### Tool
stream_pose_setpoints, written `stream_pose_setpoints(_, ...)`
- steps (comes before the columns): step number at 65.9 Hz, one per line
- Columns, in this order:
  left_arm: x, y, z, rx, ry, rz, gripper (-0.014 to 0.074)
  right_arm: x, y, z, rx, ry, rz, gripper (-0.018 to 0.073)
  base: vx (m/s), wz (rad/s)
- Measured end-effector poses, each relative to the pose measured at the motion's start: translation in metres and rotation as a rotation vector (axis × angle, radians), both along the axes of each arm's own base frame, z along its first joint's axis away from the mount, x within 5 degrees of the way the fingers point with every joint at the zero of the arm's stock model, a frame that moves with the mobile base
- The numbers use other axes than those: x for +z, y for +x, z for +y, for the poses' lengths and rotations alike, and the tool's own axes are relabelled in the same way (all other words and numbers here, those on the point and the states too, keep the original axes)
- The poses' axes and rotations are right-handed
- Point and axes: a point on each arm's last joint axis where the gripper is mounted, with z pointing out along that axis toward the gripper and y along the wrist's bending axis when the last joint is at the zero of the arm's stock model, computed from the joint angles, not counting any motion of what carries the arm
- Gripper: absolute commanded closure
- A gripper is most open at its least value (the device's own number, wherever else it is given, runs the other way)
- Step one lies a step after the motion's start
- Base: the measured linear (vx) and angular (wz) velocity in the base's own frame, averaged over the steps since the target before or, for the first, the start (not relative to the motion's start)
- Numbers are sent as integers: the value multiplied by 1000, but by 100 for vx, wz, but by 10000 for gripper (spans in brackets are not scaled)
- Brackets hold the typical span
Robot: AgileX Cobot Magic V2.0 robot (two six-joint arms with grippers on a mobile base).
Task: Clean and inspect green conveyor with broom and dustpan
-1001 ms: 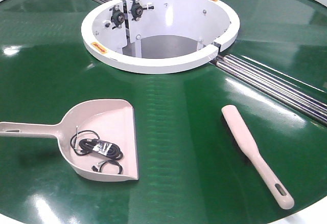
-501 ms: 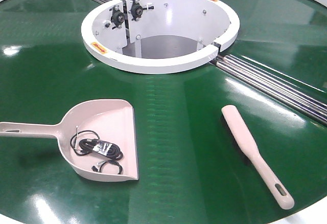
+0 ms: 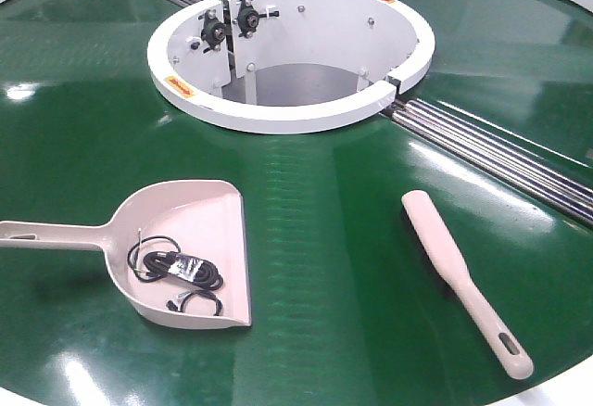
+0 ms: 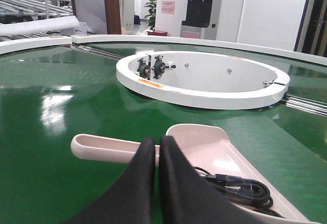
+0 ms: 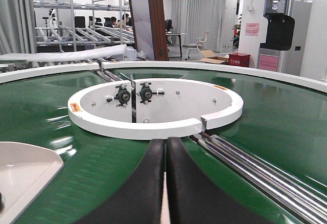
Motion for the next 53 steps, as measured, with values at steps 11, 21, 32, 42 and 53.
stream_pose_setpoints(11,0,0,0,0,1,0,604,0,0,0,0,0,0,568,0,0)
stream_pose_setpoints(21,0,0,0,0,1,0,604,0,0,0,0,0,0,568,0,0)
stream_pose_setpoints(32,0,0,0,0,1,0,604,0,0,0,0,0,0,568,0,0)
stream_pose_setpoints(42,0,0,0,0,1,0,604,0,0,0,0,0,0,568,0,0)
stream_pose_setpoints(53,0,0,0,0,1,0,604,0,0,0,-1,-2,0,568,0,0)
